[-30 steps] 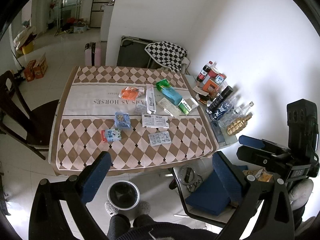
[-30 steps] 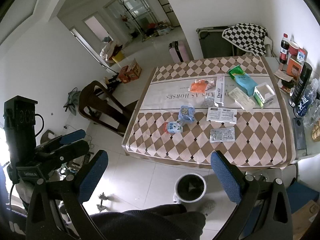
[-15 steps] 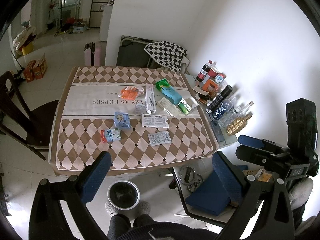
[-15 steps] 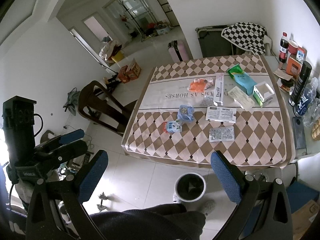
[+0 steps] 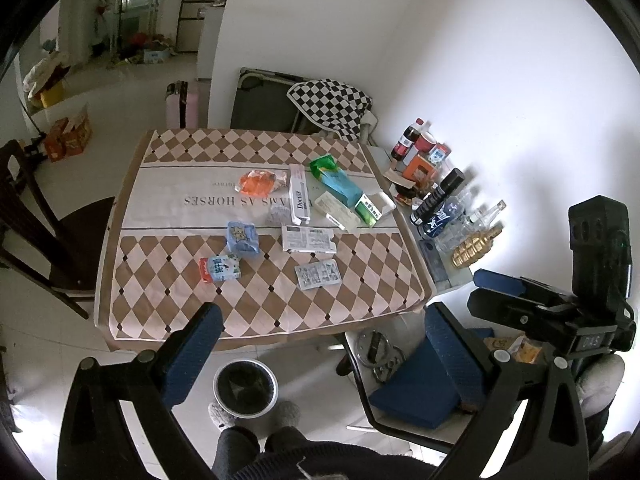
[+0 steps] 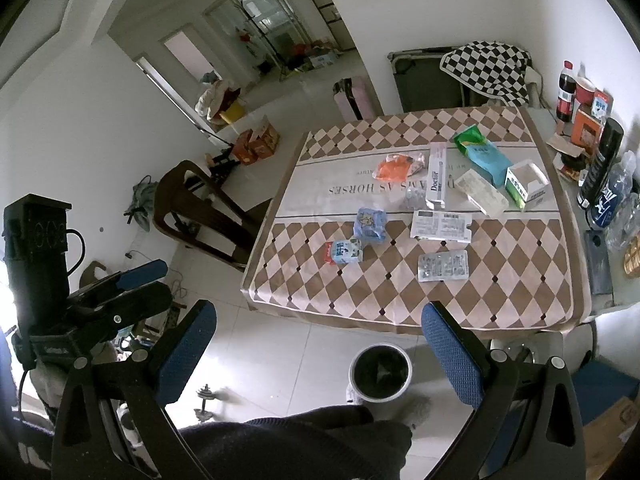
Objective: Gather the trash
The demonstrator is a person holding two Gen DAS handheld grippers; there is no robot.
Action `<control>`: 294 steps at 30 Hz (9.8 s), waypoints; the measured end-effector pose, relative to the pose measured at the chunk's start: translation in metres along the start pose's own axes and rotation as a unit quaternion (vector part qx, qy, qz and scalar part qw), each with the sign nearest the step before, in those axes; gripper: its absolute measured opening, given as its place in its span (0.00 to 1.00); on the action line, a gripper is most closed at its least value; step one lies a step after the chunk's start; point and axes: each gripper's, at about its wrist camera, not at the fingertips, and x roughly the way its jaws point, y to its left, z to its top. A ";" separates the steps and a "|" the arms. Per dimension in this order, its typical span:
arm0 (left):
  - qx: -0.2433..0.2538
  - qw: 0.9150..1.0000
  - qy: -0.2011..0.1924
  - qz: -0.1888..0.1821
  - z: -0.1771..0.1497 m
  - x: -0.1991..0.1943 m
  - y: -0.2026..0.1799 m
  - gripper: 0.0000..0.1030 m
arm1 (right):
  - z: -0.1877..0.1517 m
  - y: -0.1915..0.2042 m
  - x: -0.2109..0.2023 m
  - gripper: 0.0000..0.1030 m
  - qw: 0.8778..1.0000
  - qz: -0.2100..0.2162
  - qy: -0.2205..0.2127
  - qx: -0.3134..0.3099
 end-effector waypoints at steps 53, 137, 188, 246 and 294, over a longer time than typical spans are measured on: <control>-0.009 0.941 0.261 0.214 0.180 0.583 0.000 0.42 | 0.209 -0.490 0.417 0.86 0.928 -0.215 0.295 0.074; -0.117 0.914 0.313 0.230 -0.385 0.560 0.148 0.93 | -0.394 -0.222 0.564 1.00 0.908 -0.226 0.320 0.149; -0.128 0.921 0.166 0.328 -0.058 0.426 0.090 0.93 | 0.013 -0.173 0.435 1.00 0.828 -0.247 0.414 -0.285; 0.080 0.921 0.292 0.246 -0.038 0.490 0.078 0.56 | 0.039 -0.206 0.423 0.81 0.916 -0.199 0.339 -0.071; -0.156 0.968 0.188 0.049 -0.174 0.348 0.077 0.53 | -0.149 -0.132 0.322 0.66 0.965 -0.064 0.193 0.167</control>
